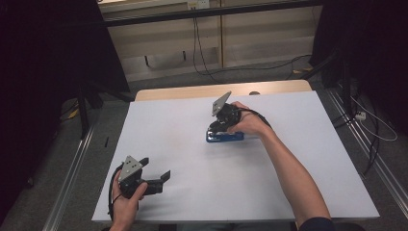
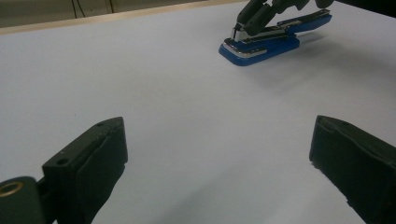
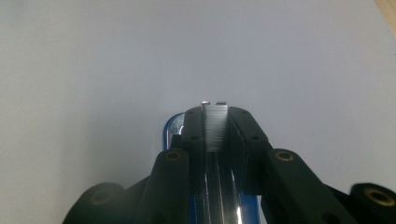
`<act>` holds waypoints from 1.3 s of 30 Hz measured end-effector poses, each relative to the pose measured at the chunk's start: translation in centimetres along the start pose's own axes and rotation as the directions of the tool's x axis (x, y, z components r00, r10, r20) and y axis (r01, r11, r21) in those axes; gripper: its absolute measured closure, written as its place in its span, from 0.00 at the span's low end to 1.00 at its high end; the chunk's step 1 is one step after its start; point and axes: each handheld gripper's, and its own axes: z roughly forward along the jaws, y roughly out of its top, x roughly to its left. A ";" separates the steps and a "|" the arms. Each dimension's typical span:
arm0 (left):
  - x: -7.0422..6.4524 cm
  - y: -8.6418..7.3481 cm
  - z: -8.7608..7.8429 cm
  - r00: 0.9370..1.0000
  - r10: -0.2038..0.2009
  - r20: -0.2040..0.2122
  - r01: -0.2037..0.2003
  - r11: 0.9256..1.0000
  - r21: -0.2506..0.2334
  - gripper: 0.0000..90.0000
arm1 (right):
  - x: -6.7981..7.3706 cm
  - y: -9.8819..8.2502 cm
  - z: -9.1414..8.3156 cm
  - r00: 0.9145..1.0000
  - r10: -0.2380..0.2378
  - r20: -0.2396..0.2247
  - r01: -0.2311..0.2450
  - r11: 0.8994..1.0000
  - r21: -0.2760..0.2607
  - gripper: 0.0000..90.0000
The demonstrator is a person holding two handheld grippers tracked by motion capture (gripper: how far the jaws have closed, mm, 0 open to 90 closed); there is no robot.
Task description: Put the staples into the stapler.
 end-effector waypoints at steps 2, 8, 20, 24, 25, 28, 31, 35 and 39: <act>0.0 0.0 0.0 1.000 0.001 0.000 -0.001 1.000 0.001 0.05 | 0.0 0.0 0.1 1.000 0.009 0.000 -0.009 1.000 -0.002 0.85; 0.0 0.0 0.0 1.000 -0.004 -0.004 0.004 1.000 0.000 0.05 | 0.0 0.0 -0.1 1.000 0.017 0.005 -0.017 1.000 -0.001 0.83; 0.0 0.0 0.1 1.000 -0.006 -0.002 0.006 1.000 -0.003 0.05 | 0.1 -1.0 -0.8 0.991 0.123 0.044 -0.120 0.991 -0.061 0.71; -0.1 0.0 0.1 1.000 -0.018 -0.004 0.018 1.000 -0.009 0.05 | 0.4 -1.6 -1.1 0.978 0.194 0.072 -0.186 0.976 -0.112 0.58; -0.1 0.0 0.1 1.000 -0.019 -0.006 0.019 1.000 -0.010 0.05 | 0.5 -1.8 -1.2 0.973 0.215 0.081 -0.204 0.971 -0.122 0.55; -0.1 0.1 0.2 1.000 -0.017 -0.008 0.017 1.000 -0.011 0.05 | 0.8 -2.1 -1.5 0.959 0.263 0.102 -0.246 0.957 -0.151 0.47; -0.1 0.1 0.3 1.000 -0.016 -0.011 0.016 1.000 -0.013 0.05 | 1.2 -2.5 -1.7 0.944 0.306 0.121 -0.282 0.943 -0.177 0.38; -0.1 0.2 0.3 1.000 -0.008 -0.006 0.008 1.000 -0.010 0.05 | 1.8 -2.9 -1.8 0.926 0.352 0.139 -0.322 0.926 -0.199 0.28; 0.0 0.2 0.6 1.000 -0.031 0.001 0.031 0.999 -0.011 0.05 | 2.2 -3.2 -1.9 0.917 0.365 0.158 -0.332 0.921 -0.201 0.18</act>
